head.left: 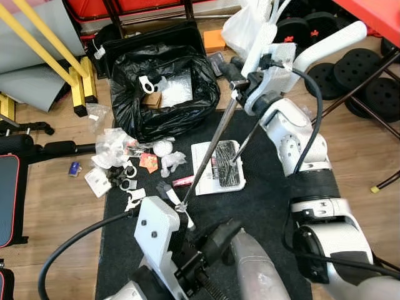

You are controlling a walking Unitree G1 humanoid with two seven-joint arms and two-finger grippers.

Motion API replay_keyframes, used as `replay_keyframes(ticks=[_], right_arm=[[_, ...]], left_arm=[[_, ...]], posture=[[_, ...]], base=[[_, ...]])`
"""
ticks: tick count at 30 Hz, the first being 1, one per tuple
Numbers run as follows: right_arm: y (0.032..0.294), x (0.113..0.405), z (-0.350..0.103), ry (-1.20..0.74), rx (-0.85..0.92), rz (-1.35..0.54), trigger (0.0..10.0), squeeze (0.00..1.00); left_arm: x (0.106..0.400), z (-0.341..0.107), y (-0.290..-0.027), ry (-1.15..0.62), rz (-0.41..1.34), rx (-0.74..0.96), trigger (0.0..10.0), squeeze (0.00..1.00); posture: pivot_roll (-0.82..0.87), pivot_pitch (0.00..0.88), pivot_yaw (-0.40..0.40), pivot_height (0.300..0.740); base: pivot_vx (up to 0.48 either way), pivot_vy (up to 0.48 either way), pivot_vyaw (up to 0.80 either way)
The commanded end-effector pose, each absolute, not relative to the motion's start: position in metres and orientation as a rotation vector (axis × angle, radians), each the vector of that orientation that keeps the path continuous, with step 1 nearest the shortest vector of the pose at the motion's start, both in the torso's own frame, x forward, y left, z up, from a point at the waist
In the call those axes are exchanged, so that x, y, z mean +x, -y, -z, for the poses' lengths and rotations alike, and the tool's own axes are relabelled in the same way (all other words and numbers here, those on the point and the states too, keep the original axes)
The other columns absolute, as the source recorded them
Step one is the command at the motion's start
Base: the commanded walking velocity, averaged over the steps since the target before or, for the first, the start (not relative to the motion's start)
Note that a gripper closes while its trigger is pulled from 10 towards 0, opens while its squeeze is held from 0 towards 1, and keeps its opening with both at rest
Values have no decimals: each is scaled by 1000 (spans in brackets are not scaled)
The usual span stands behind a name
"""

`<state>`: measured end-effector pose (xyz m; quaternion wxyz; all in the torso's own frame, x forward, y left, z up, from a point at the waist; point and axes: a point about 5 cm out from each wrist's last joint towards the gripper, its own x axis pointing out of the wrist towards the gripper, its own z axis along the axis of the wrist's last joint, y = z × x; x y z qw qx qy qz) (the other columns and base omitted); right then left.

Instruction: Sweep floor

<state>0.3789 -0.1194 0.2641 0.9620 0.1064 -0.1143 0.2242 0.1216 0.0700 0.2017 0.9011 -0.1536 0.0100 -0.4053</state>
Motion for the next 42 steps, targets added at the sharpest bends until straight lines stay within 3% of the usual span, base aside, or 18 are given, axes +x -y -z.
replay_keyframes(ticks=[1, 9, 15, 38, 40, 42], right_arm=[[119, 379, -245, 160, 232, -434, 10000, 0], [123, 381, -239, 175, 229, -363, 10000, 0], [109, 378, -250, 285, 207, -409, 10000, 0], [88, 372, -295, 480, -35, -472, 10000, 0], [87, 372, -297, 478, 5, -481, 10000, 0], [86, 372, -303, 473, 176, -513, 10000, 0]], left_arm=[[119, -197, -69, -53, 853, -317, 10000, 0], [119, -198, -69, -52, 852, -316, 10000, 0], [118, -199, -69, -52, 852, -319, 10000, 0], [120, -200, -68, -44, 847, -321, 10000, 0], [120, -200, -67, -43, 846, -322, 10000, 0], [120, -200, -67, -41, 846, -323, 10000, 0]], posture=[[-48, 410, -2, 740], [-40, 416, 0, 740], [-29, 428, 2, 740], [-46, 425, -12, 740], [-47, 425, -14, 740], [-47, 424, -16, 740]], base=[[0, 0, 0], [0, 0, 0], [0, 0, 0], [0, 0, 0], [0, 0, 0], [0, 0, 0]])
